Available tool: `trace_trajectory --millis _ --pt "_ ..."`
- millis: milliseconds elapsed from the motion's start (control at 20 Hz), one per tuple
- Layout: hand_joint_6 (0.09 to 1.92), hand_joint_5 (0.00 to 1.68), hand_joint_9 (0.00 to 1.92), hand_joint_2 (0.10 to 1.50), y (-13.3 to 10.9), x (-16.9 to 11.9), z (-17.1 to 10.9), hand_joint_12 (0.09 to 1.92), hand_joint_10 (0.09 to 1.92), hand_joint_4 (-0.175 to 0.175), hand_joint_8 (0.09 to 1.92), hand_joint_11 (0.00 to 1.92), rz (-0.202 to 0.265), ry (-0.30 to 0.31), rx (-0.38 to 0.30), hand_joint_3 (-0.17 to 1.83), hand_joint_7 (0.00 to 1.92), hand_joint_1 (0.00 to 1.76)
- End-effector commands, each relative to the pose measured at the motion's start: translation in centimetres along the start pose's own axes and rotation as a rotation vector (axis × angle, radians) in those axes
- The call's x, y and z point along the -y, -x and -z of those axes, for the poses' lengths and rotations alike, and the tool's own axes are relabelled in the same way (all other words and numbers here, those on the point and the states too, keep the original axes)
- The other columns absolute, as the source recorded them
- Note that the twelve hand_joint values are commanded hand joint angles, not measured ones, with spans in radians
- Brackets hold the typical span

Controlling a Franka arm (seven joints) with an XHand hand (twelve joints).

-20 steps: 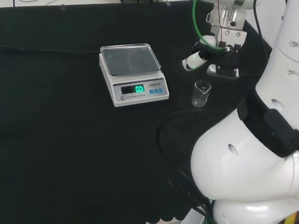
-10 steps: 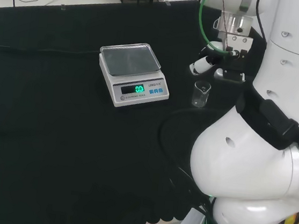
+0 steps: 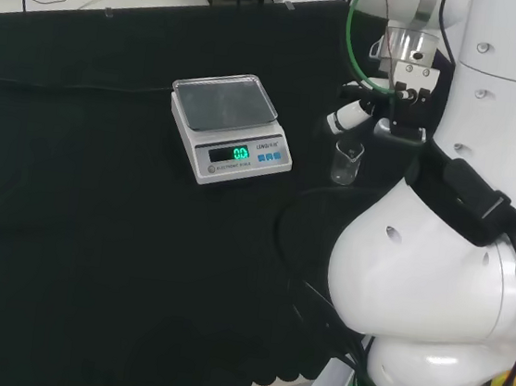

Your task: Pick up the beaker.

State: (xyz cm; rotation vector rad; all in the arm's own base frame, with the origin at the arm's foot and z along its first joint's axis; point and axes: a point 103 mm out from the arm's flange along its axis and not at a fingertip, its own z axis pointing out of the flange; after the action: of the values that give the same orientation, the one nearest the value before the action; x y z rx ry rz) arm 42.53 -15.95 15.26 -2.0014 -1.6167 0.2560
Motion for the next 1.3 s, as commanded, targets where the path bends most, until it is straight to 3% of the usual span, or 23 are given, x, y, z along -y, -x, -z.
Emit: trace_trajectory --millis 50,850,1150,1250,1300 --pt "0.09 0.02 0.00 0.68 -0.9 -0.5 -1.0 1.37 0.66 0.095 0.30 0.00 0.014 -0.057 0.023 0.20 0.00 0.54" --pt "0.09 0.14 0.00 0.71 1.5 -1.5 -3.0 1.40 0.73 0.074 0.40 0.00 -0.064 -0.119 0.046 0.17 0.00 0.59" --pt "0.09 0.17 0.00 0.74 2.3 -1.5 -3.5 1.48 0.72 0.068 0.40 0.00 -0.070 -0.133 0.033 0.17 0.00 0.64" --pt "0.09 0.28 0.04 0.77 2.3 -1.7 -3.7 1.48 0.82 0.050 0.46 0.15 -0.041 -0.107 0.031 0.21 0.02 0.74" --pt "0.09 0.36 0.15 0.78 2.2 -1.7 -3.8 1.42 0.85 0.033 0.52 0.32 -0.023 -0.089 0.041 0.24 0.07 0.80"
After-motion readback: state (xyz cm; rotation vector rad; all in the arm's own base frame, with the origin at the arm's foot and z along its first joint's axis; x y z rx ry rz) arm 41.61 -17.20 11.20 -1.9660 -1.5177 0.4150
